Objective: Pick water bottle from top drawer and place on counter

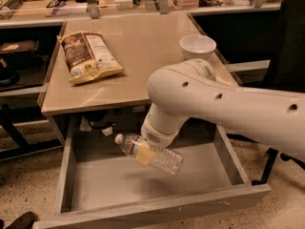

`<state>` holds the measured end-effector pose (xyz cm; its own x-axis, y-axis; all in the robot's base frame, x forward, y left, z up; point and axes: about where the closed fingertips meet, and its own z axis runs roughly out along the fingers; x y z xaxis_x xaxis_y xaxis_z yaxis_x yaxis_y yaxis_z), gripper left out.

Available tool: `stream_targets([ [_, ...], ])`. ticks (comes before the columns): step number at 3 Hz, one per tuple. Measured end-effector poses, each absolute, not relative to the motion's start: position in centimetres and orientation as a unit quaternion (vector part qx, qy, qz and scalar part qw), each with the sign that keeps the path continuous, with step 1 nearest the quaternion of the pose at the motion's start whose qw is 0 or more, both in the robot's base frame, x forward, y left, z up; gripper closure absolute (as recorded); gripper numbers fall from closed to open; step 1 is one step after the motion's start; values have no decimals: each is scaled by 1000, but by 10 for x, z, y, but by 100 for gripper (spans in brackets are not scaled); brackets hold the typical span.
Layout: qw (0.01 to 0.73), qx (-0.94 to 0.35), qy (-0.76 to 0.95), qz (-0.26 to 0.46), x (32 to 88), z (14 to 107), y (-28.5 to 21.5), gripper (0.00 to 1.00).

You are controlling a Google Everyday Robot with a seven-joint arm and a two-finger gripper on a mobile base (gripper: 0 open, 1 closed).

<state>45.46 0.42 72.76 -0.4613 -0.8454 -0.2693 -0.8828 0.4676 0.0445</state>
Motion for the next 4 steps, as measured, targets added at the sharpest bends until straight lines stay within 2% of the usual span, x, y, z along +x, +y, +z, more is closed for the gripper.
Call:
stream_targets([
  [2, 154, -496, 853, 45, 470, 821, 1, 100],
  [4, 173, -497, 850, 25, 527, 870, 13, 100],
])
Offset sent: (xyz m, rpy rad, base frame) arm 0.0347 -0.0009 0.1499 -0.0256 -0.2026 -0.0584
